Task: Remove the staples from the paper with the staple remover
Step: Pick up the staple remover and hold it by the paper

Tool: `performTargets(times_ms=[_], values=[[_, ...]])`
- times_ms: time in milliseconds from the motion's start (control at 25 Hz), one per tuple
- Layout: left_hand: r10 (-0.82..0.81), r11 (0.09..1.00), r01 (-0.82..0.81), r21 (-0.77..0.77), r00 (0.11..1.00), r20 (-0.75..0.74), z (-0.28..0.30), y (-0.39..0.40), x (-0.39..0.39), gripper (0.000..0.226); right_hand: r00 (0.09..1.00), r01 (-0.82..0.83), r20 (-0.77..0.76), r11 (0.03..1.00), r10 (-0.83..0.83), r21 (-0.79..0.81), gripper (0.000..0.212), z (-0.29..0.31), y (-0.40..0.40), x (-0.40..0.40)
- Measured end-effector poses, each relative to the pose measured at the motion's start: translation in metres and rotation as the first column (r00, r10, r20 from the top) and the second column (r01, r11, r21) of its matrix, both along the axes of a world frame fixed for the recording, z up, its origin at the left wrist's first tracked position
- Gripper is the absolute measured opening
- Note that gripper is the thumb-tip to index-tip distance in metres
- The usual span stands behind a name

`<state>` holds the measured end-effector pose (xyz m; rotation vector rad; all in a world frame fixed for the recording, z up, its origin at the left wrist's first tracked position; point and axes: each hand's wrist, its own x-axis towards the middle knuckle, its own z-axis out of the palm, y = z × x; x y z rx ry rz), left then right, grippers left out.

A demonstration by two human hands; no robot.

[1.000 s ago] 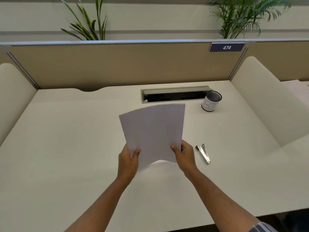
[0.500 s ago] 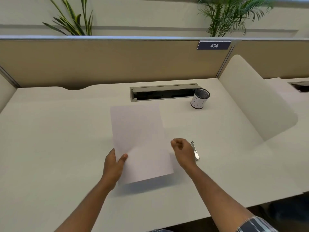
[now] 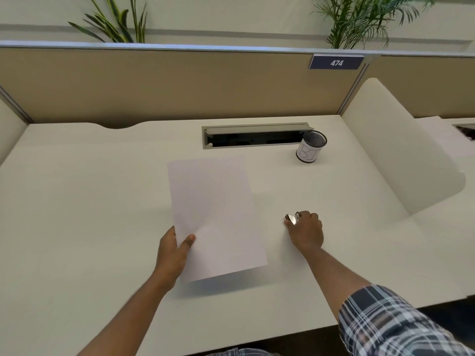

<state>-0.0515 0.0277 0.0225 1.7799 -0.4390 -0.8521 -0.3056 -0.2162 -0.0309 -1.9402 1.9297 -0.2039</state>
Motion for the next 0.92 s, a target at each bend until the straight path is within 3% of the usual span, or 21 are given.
performTargets(times_ms=[80,160,240,320,560,680,920], values=[[0.008,1.0,-0.008,0.0,1.0,0.0,0.001,0.0,0.0,0.029,0.996,-0.007,0.084,0.999,0.004,0.035,0.042,-0.003,0.0,-0.001],[0.01,1.0,-0.01,-0.002,1.0,0.002,0.003,-0.001,0.001,0.028,0.957,0.017,0.286,0.992,-0.053,0.126,0.032,0.001,0.009,-0.002],[0.018,1.0,-0.018,-0.008,1.0,0.008,0.005,-0.004,0.003,0.029,0.825,-0.015,0.547,0.96,-0.147,0.28,0.029,0.011,0.033,-0.006],[0.032,0.999,-0.032,-0.016,0.999,0.008,0.007,-0.005,0.005,0.031,0.656,-0.132,0.711,0.89,-0.251,0.436,0.03,0.025,0.067,-0.012],[0.064,0.998,-0.064,-0.029,0.998,-0.005,0.008,-0.003,0.009,0.026,0.523,-0.402,0.798,0.738,-0.3,0.541,0.028,0.037,0.129,-0.022],[0.076,0.996,-0.076,-0.037,0.997,-0.006,0.009,0.0,0.01,0.028,0.498,-0.44,0.832,0.756,-0.244,0.485,0.042,0.043,0.145,-0.013],[0.069,0.997,-0.069,-0.041,0.998,0.009,0.011,0.006,0.012,0.03,0.507,-0.419,0.851,0.823,-0.139,0.384,0.044,0.051,0.153,-0.005]])
